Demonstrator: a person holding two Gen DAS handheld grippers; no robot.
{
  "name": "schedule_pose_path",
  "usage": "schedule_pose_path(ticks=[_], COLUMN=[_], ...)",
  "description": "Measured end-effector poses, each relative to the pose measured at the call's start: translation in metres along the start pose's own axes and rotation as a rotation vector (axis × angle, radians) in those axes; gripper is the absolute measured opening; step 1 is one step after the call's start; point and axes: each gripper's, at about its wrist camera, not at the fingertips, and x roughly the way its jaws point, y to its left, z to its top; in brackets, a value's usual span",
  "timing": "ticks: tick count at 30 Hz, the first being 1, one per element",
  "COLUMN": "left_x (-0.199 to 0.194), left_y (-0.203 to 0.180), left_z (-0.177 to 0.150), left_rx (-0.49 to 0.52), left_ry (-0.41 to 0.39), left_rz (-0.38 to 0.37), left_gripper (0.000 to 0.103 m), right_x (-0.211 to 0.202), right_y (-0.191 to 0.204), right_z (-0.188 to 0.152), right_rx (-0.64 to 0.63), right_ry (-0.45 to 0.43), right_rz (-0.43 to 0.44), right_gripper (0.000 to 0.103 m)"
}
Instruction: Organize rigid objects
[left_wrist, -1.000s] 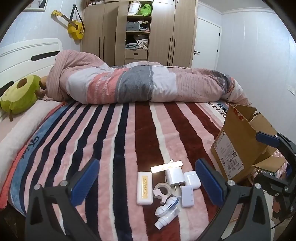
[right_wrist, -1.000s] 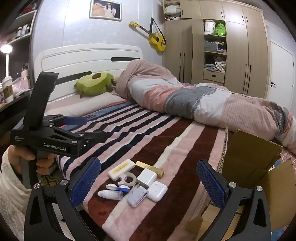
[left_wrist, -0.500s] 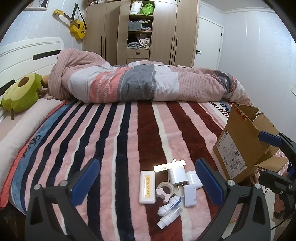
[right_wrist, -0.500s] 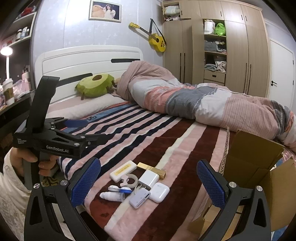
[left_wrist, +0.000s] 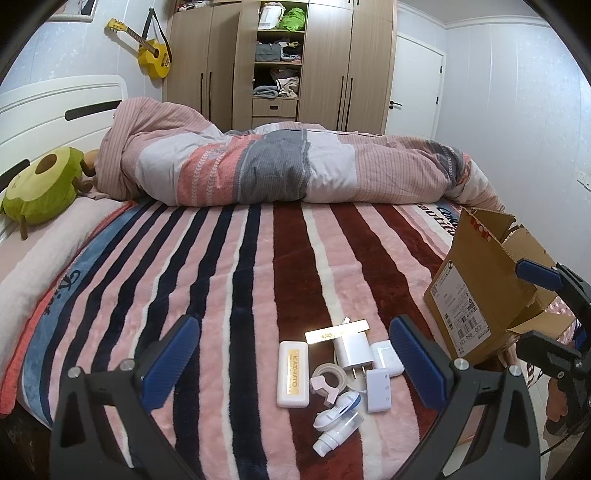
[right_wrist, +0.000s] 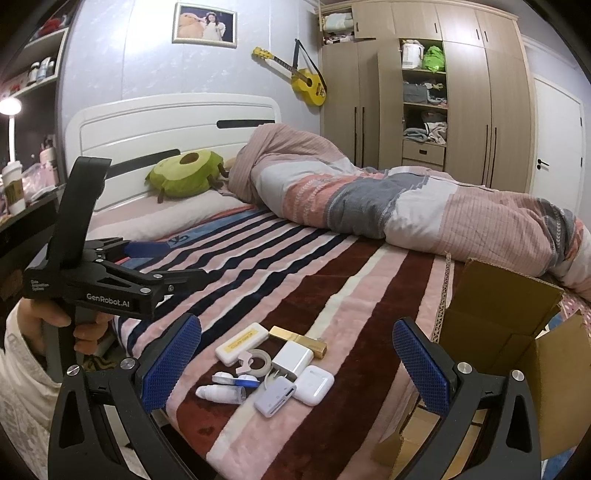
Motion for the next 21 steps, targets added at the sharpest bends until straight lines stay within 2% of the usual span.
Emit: schedule_pose_path(ticks=[21], left_x=[0.0033], left_y=[-0.0031], left_z=[-0.0003], left_rx=[0.006], left_ry=[0.001], left_rz=[0.003], left_gripper=[0.103], right_x=[-0.0027], right_y=[-0.0095], right_z=[-0.0004], right_rx=[0.034], right_ry=[-0.009], right_rz=[-0.027], right_gripper=[0.103])
